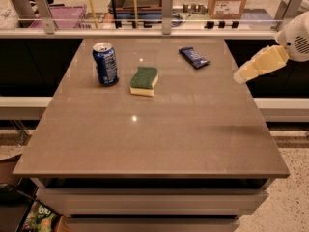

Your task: Pick rxbar blueberry

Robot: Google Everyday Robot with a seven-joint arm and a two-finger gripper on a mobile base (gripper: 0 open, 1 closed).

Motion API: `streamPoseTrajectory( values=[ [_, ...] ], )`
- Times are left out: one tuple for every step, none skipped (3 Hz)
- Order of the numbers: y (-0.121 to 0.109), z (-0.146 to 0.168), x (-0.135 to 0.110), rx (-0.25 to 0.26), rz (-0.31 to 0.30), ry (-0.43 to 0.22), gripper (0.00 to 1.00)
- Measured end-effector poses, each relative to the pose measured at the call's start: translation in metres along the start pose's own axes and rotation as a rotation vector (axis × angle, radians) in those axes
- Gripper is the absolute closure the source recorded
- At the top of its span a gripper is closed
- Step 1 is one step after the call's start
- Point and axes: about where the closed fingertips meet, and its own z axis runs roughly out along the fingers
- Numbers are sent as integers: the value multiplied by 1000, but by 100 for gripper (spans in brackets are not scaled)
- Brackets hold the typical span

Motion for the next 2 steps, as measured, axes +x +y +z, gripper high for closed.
streamPoseTrajectory(
  values=[
    [-12,17,-2,15,48,-49,0],
    [-20,35,-3,26,100,-95,0]
  ],
)
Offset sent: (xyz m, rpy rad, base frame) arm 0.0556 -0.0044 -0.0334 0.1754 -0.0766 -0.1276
